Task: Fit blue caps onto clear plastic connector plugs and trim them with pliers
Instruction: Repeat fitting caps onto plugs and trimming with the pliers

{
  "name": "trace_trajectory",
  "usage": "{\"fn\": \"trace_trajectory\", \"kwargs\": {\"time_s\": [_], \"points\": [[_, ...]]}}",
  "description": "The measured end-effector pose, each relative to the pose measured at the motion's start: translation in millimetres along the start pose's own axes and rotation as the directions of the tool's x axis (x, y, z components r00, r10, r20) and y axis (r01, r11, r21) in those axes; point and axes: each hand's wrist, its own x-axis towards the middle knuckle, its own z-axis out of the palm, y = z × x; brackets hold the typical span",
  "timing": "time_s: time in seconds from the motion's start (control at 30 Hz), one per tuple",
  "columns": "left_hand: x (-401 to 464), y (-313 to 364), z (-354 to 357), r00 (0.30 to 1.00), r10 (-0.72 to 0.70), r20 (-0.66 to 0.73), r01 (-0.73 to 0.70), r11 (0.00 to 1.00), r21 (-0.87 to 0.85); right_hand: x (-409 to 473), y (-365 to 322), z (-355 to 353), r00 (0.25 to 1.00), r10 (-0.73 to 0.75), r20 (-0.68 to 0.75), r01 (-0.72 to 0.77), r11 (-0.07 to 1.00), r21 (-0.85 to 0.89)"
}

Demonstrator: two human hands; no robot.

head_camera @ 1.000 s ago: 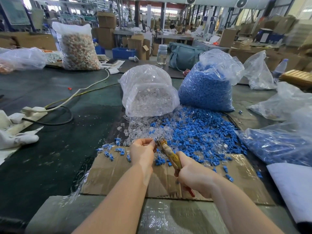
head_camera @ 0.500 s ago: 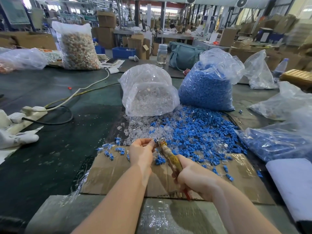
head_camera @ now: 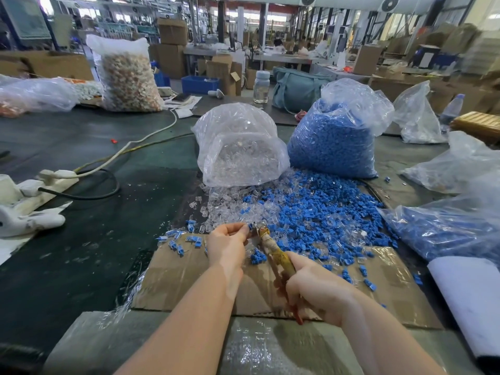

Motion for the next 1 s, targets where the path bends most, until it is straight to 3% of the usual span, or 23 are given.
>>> {"fn": "trace_trajectory", "kwargs": {"time_s": [0.13,0.27,0.47,0.6,0.73,0.9,1.0], "points": [[3.0,-1.5,-5.6,1.000,0.011,-0.020,-0.011,0.999,-0.037,2.6,1.2,-2.1,0.995,-0.034,-0.090,0.033,0.999,-0.012],[13.9,-8.2,-20.3,0.988,0.107,-0.110,-0.097,0.991,0.093,19.8,6.3,-11.3,0.914,-0.153,-0.376,0.072,0.973,-0.221],[42.9,-21.3,-54.9,0.928,0.219,-0.302,-0.101,0.927,0.360,29.3,23.2,-31.9,0.755,-0.190,-0.628,-0.258,0.794,-0.550],[54.5,-25.8,-74.9,0.902,0.251,-0.351,-0.046,0.865,0.500,36.5,38.7,-40.6,0.708,-0.210,-0.675,-0.352,0.723,-0.594],[55.9,-23.0,-79.5,0.911,0.289,-0.293,-0.071,0.812,0.579,39.3,49.1,-46.8,0.693,-0.222,-0.686,-0.403,0.669,-0.624],[42.3,-21.9,-70.3,0.883,0.401,-0.245,-0.104,0.676,0.730,39.2,52.5,-49.1,0.702,-0.239,-0.671,-0.420,0.623,-0.660],[32.2,-21.0,-57.7,0.897,0.403,-0.179,-0.156,0.670,0.725,39.0,54.0,-50.3,0.701,-0.256,-0.666,-0.434,0.589,-0.682]]}}
